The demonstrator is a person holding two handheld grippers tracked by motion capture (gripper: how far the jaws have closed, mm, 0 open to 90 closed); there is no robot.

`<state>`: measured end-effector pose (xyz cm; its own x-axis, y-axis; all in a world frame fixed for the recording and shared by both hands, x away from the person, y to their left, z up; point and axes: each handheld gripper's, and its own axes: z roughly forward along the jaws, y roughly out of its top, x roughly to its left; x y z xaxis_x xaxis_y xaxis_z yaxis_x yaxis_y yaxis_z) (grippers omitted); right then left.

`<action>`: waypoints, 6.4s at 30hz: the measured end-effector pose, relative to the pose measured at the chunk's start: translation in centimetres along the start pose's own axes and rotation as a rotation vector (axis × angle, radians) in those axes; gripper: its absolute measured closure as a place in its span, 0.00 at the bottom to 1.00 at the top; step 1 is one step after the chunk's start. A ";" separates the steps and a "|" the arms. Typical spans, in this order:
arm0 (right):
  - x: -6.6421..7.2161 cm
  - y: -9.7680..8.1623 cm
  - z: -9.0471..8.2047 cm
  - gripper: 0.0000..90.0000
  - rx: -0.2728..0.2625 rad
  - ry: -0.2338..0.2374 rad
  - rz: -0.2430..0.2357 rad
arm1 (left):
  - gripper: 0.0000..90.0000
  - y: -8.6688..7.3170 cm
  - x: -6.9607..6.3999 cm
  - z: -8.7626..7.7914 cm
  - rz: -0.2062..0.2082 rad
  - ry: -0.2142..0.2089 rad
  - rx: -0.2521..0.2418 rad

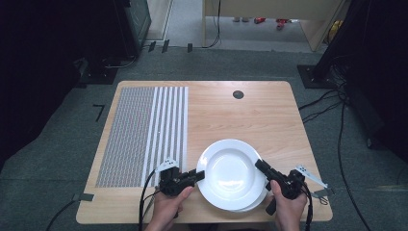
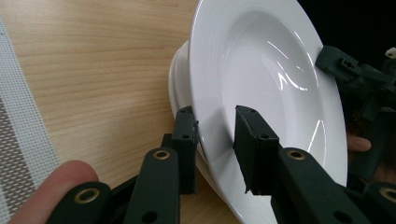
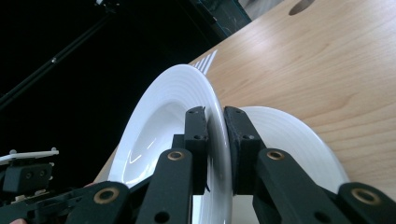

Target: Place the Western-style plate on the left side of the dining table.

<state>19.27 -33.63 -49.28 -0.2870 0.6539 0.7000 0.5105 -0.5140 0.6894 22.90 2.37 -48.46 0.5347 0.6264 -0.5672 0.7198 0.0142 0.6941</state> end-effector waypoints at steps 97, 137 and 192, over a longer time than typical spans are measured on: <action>8.4 -1.8 35.5 0.91 0.339 -0.040 0.220 | 0.78 15.1 25.9 -9.0 -0.342 0.405 -0.064; 10.8 3.1 30.9 0.46 0.294 -0.085 -0.203 | 0.19 14.6 19.7 -11.5 -0.148 0.613 -0.123; -1.2 7.2 4.4 0.29 0.174 -0.264 -0.320 | 0.19 0.5 12.7 -12.7 0.004 0.823 -0.140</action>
<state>26.79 -35.64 -45.98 -0.2472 0.8957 0.3695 0.5653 -0.1764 0.8058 24.49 20.22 -49.70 0.0035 0.9952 -0.0975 0.6276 0.0738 0.7750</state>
